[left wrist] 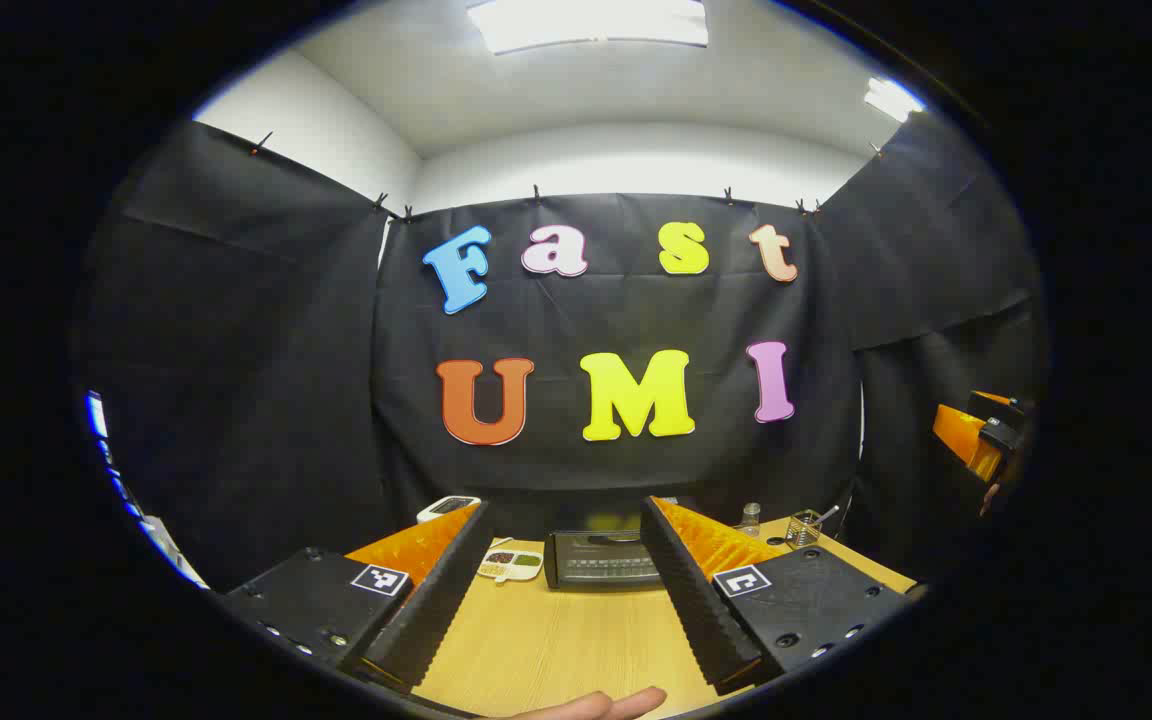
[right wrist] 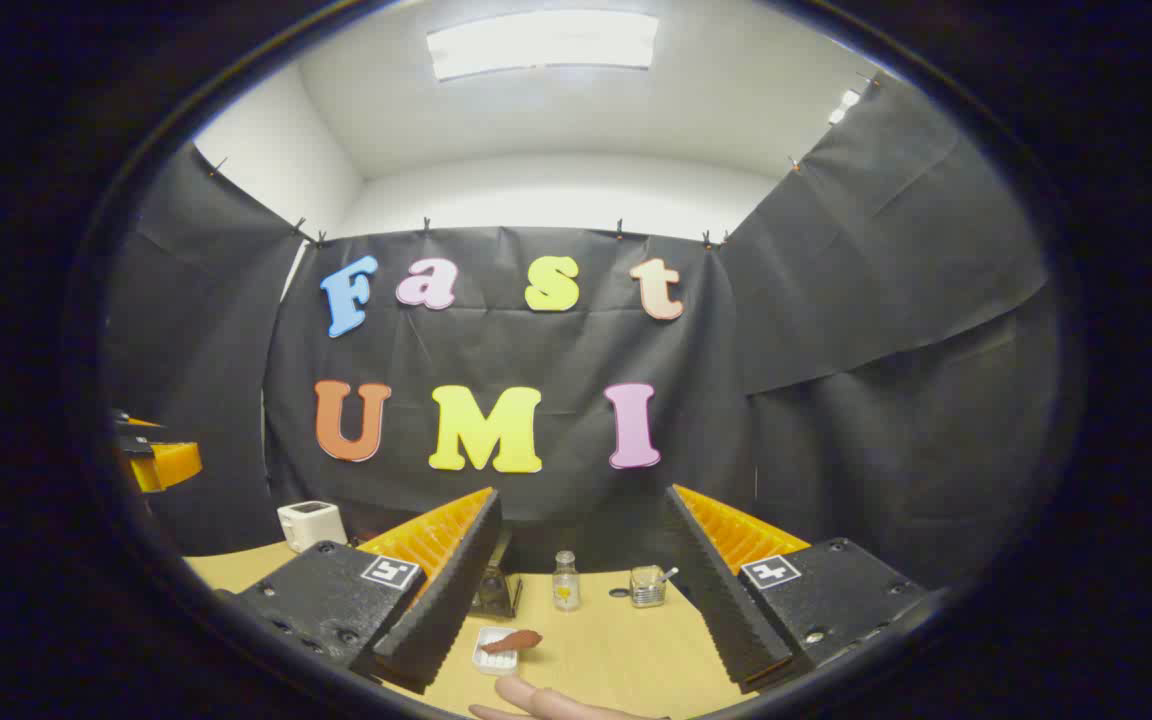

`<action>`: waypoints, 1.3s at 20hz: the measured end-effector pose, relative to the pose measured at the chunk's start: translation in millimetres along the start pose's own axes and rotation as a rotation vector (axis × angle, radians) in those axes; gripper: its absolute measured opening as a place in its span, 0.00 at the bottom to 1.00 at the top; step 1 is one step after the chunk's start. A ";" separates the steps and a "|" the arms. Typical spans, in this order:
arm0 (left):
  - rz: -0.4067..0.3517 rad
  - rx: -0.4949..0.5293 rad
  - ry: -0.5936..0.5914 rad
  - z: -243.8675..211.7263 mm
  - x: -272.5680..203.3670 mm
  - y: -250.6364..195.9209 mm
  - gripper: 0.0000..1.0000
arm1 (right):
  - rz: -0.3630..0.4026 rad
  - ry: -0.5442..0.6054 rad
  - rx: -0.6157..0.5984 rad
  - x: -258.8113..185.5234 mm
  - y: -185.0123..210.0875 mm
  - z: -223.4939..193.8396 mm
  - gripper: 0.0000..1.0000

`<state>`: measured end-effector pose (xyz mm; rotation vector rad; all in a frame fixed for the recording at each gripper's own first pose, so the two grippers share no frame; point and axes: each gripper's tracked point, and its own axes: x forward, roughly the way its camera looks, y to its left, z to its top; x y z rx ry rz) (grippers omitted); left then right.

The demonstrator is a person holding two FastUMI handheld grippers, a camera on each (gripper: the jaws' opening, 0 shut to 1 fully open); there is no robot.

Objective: Open the electric oven with the left hand, put the food in, and close the electric oven.

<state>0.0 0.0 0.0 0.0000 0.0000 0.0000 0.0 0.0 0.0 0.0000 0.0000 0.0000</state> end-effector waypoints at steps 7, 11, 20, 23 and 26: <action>-0.032 0.016 -0.023 8.2 -4.8 -9.5 0.95 | -0.005 0.038 -0.022 1.5 -18.8 -1.5 1.00; -0.014 0.033 -0.058 14.7 -8.0 -3.2 0.96 | -0.002 0.035 -0.045 2.2 -24.9 -1.1 1.00; 0.033 0.011 -0.007 -11.3 34.8 -1.7 0.96 | 0.018 0.006 0.030 33.9 -46.7 -17.9 1.00; 0.004 -0.011 0.018 -23.0 75.6 -11.9 0.96 | 0.016 0.050 0.039 52.9 -60.5 -34.9 1.00; -0.099 -0.049 0.060 -40.6 124.5 -40.3 0.96 | 0.019 0.089 0.043 71.0 -68.3 -45.0 1.00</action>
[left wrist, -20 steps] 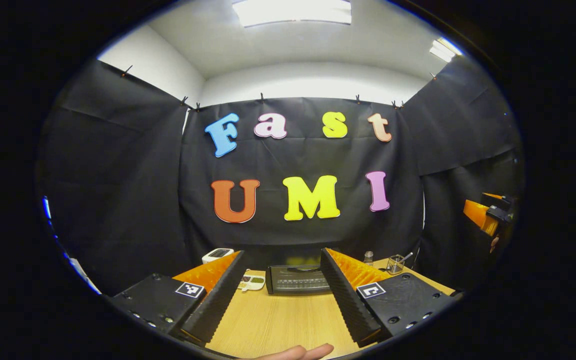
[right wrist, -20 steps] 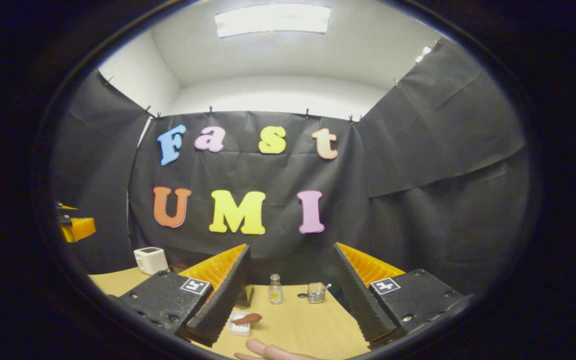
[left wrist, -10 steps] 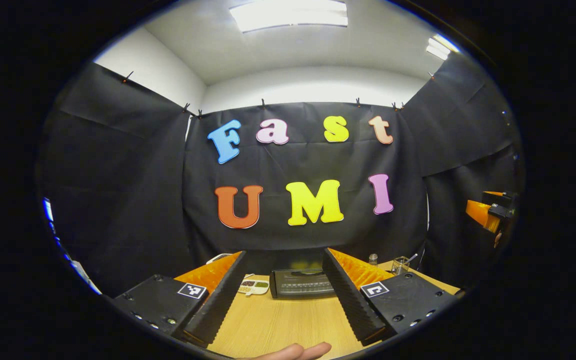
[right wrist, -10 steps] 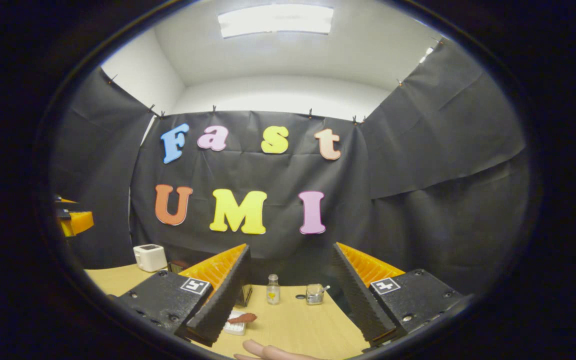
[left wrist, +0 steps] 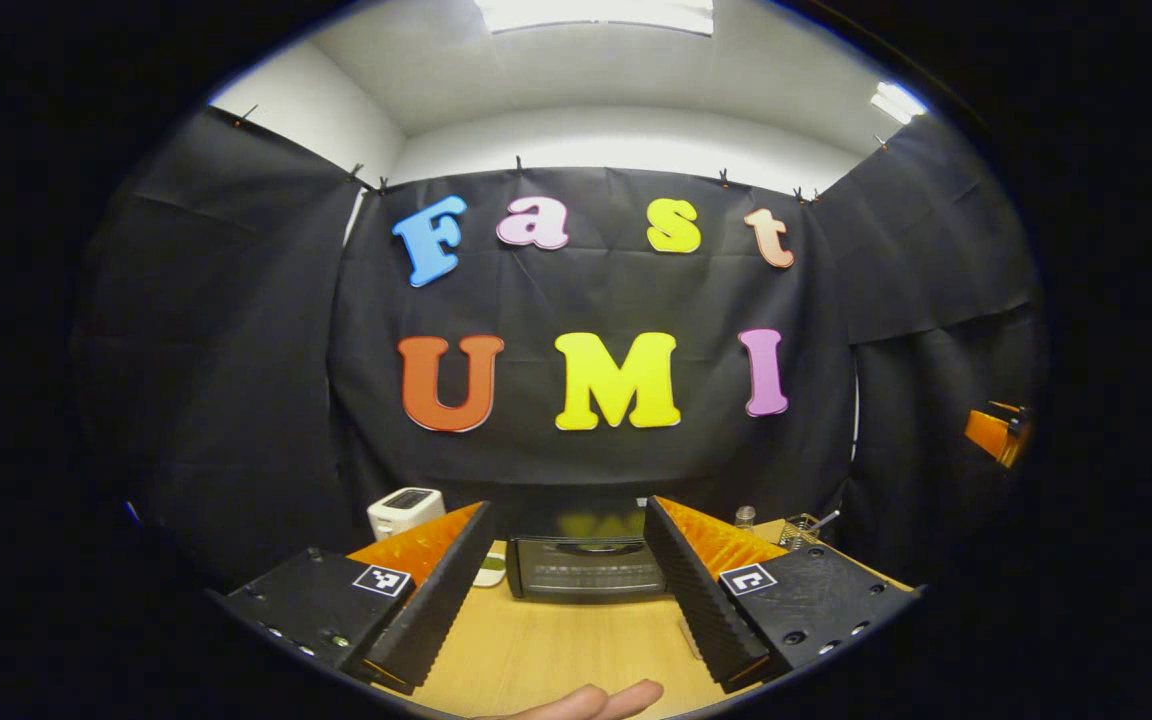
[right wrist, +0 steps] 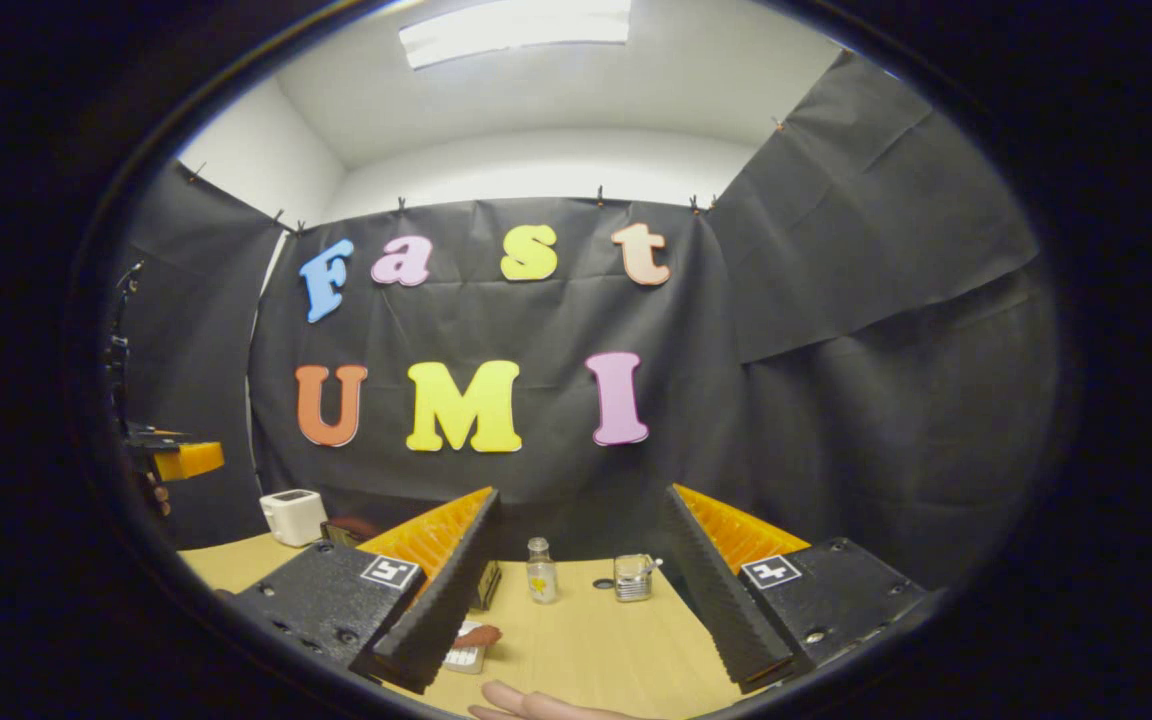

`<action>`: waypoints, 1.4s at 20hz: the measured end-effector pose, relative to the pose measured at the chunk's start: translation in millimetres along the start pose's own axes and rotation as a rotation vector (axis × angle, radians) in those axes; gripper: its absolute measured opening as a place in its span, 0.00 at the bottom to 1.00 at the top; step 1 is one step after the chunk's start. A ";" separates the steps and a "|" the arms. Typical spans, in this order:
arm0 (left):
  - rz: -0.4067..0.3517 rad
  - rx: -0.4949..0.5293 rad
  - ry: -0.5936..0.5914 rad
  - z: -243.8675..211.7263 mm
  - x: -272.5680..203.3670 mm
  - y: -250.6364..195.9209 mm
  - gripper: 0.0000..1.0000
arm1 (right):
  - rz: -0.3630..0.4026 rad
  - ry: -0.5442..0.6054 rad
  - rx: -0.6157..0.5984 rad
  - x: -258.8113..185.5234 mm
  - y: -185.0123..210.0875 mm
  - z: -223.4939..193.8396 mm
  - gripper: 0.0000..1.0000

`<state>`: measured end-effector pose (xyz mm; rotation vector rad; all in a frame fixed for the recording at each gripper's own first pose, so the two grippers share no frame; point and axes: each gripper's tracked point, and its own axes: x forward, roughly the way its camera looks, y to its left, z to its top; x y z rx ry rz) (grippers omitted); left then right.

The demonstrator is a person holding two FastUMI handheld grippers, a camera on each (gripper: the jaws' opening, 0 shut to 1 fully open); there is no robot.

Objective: Open the electric oven with the left hand, put the food in, and close the electric oven.

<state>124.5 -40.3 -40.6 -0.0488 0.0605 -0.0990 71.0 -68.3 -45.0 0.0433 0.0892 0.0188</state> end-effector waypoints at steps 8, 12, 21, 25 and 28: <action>-0.032 0.016 0.155 -68.9 146.9 -8.5 0.96 | -0.025 -0.016 -0.050 35.9 -27.5 9.7 0.99; 0.042 0.051 0.288 -123.9 200.7 -1.1 0.97 | -0.030 -0.013 -0.085 43.6 -40.4 11.9 1.00; -0.012 -0.073 0.472 -196.9 259.1 -13.9 0.96 | -0.043 -0.029 -0.109 45.0 -60.8 11.1 1.00; 0.005 -0.003 0.506 -213.4 266.4 -6.7 0.95 | -0.030 -0.018 -0.115 42.9 -61.6 7.2 0.99; -0.015 -0.002 0.511 -211.8 263.1 -13.3 0.94 | -0.036 -0.011 -0.116 43.1 -66.1 4.5 1.00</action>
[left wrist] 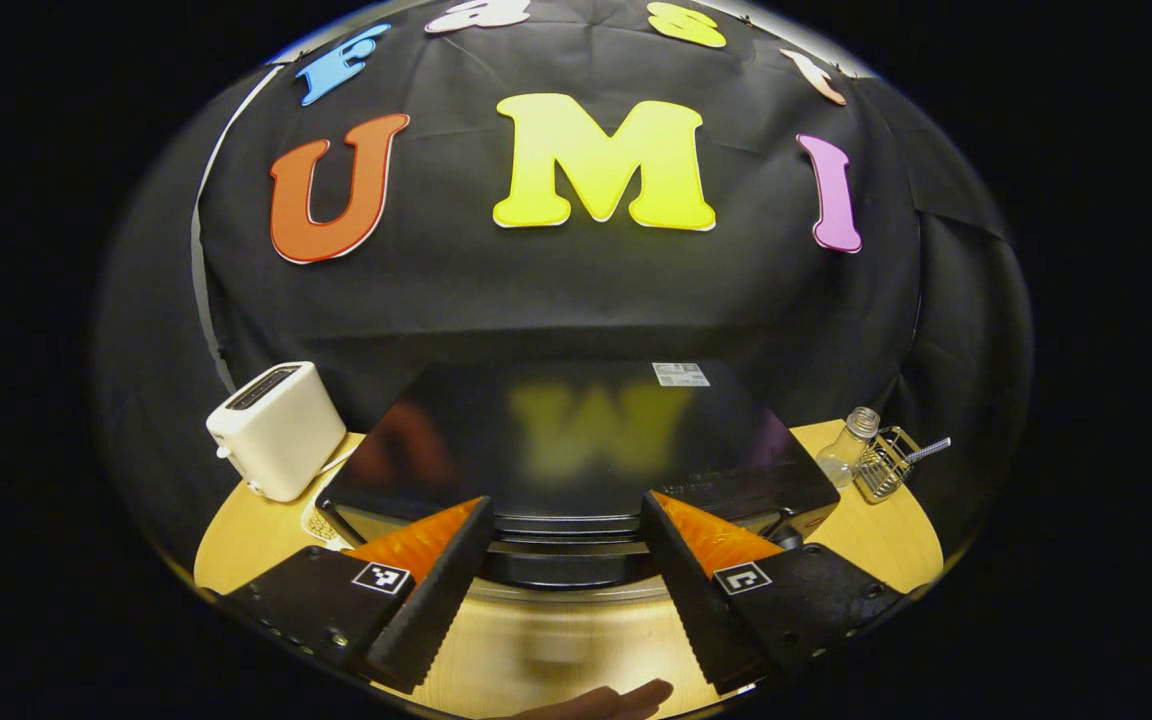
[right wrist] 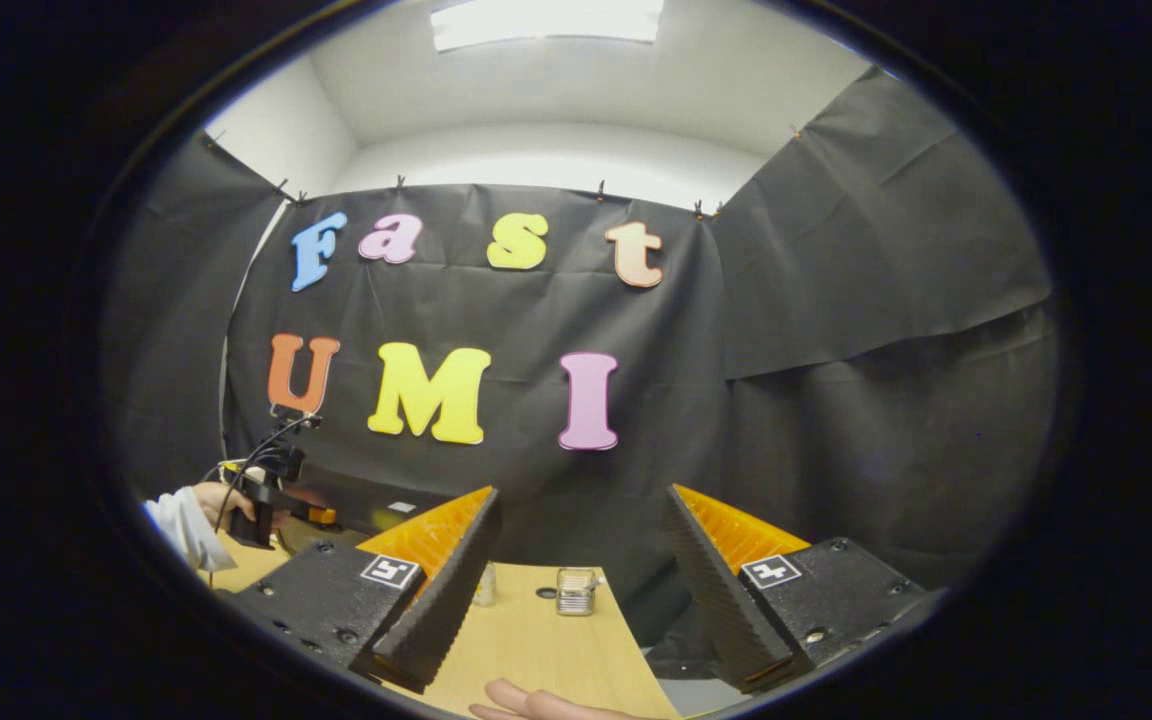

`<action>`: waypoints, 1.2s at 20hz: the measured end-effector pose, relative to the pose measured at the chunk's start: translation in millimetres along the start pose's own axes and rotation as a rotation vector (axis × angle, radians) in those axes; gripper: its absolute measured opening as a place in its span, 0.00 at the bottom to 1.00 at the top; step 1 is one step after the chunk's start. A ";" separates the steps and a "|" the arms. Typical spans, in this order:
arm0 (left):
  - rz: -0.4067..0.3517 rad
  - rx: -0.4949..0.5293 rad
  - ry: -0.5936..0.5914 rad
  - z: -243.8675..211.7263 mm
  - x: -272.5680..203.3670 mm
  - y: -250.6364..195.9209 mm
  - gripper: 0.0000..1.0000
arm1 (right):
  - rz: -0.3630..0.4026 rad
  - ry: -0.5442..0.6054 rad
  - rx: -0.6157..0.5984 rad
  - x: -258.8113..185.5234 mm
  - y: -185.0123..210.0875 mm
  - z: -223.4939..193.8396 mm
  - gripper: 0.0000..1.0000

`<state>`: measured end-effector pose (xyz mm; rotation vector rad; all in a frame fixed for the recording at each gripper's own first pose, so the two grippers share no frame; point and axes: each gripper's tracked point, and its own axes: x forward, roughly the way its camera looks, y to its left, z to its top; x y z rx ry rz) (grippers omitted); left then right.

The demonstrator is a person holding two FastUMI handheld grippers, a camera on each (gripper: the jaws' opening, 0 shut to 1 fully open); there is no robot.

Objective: Open the electric oven with the left hand, put the food in, and close the electric oven.

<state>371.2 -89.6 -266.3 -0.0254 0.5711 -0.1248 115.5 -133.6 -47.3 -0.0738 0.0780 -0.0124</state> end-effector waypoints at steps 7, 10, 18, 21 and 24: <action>0.004 0.034 -0.027 -8.1 -14.4 0.7 0.95 | 0.015 0.033 0.024 7.0 10.3 -10.1 1.00; 0.016 0.029 -0.046 -15.7 -21.8 5.8 0.96 | 0.017 0.026 0.022 7.7 13.3 -8.4 1.00; 0.006 0.015 0.133 -119.4 -23.9 8.5 0.97 | 0.026 0.033 0.012 12.1 25.8 -10.1 0.99; 0.006 0.024 0.154 -143.9 -30.6 3.5 0.96 | 0.031 0.037 0.002 13.4 33.7 -10.9 1.00; 0.001 0.024 0.151 -152.0 -41.3 4.6 0.96 | 0.052 0.045 -0.003 15.6 46.6 -14.3 1.00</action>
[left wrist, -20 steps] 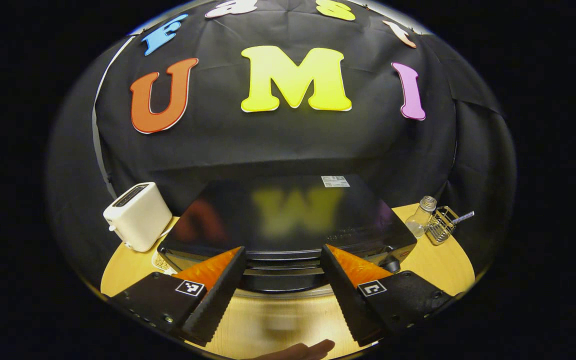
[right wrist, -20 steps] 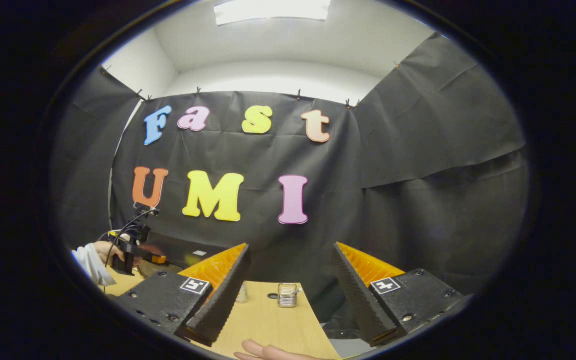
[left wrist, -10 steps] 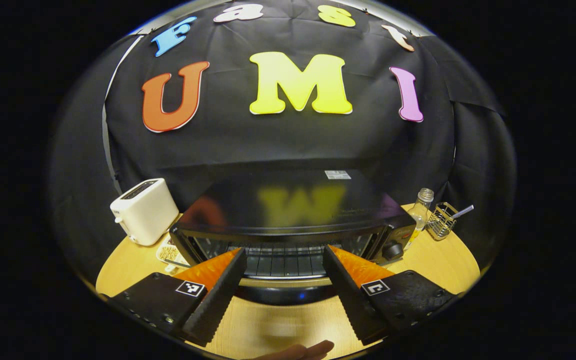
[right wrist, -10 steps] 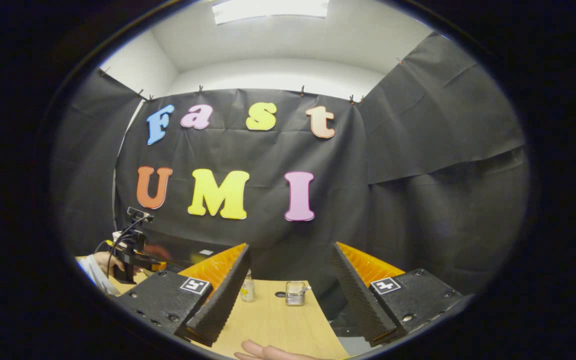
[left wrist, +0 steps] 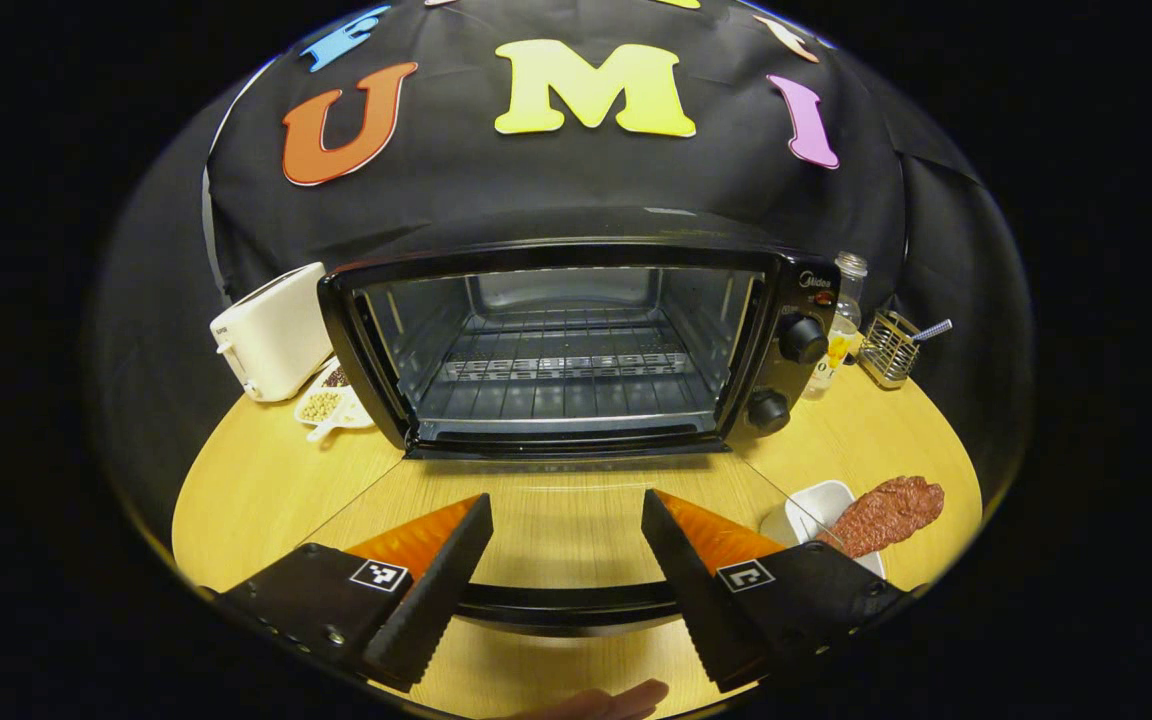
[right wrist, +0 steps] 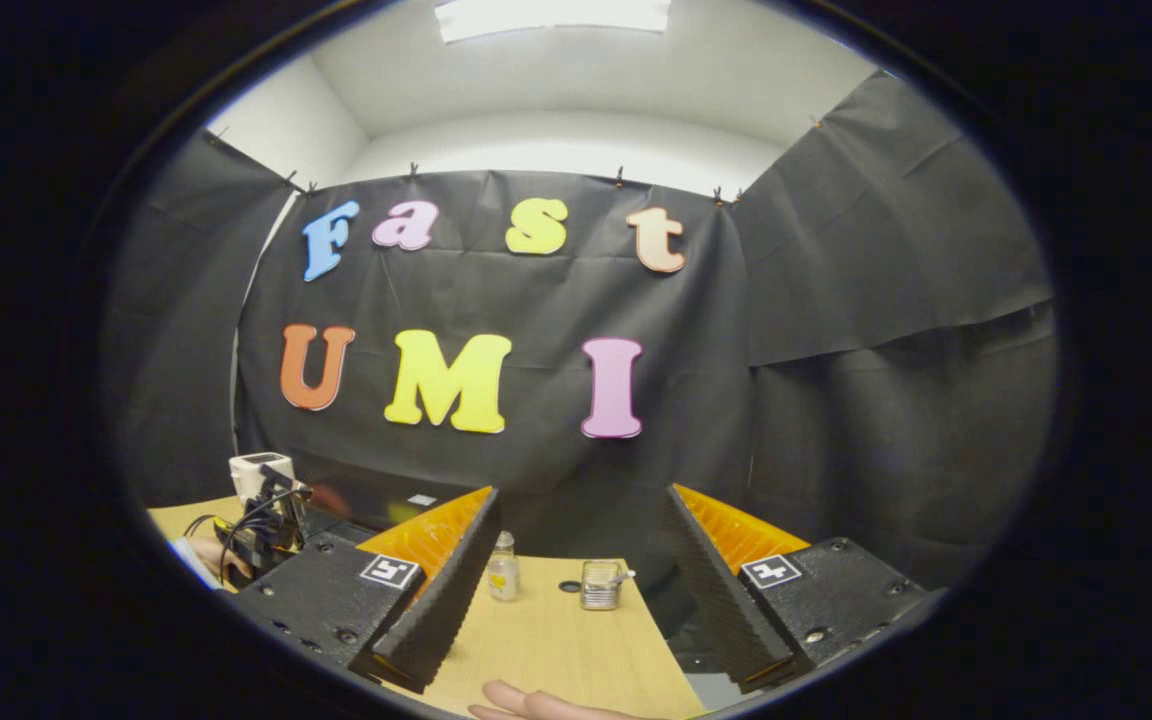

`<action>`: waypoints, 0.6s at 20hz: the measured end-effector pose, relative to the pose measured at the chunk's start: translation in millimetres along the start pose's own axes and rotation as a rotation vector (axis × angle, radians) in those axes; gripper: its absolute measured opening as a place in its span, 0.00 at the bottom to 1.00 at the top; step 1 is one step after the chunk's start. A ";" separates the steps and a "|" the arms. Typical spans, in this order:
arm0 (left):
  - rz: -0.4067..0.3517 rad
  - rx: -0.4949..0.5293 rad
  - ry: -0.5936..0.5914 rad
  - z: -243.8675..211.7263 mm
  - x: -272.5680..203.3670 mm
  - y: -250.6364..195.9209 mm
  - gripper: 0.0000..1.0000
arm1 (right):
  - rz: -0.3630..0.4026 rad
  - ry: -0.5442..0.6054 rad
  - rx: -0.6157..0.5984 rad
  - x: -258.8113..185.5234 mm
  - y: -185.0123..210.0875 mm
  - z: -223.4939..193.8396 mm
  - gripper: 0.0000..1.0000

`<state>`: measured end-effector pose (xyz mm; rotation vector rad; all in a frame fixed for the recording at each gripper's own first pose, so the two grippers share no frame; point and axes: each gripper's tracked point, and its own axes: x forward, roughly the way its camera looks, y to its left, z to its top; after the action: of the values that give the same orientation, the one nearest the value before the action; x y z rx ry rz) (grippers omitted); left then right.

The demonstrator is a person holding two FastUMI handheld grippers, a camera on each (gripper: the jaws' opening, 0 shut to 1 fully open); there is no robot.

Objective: Open the electric oven with the left hand, put the food in, and close the electric oven.

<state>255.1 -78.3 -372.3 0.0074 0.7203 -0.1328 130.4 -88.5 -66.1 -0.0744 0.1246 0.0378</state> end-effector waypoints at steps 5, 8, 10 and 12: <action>-0.017 -0.005 0.010 -22.4 -3.1 2.6 0.96 | 0.015 0.011 -0.004 6.5 10.7 -7.0 1.00; -0.019 -0.006 0.042 -47.9 4.1 2.6 0.96 | 0.017 0.027 0.003 11.4 14.9 -11.6 0.99; -0.018 -0.002 -0.009 -45.8 4.7 3.1 0.97 | 0.018 0.038 0.004 15.6 17.4 -15.5 1.00; -0.025 -0.004 -0.045 -48.6 6.1 3.3 0.96 | 0.021 0.052 0.004 18.4 20.4 -19.9 1.00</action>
<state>228.1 -73.2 -412.9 -0.0078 0.6757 -0.1547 145.3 -69.1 -89.6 -0.0700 0.1773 0.0569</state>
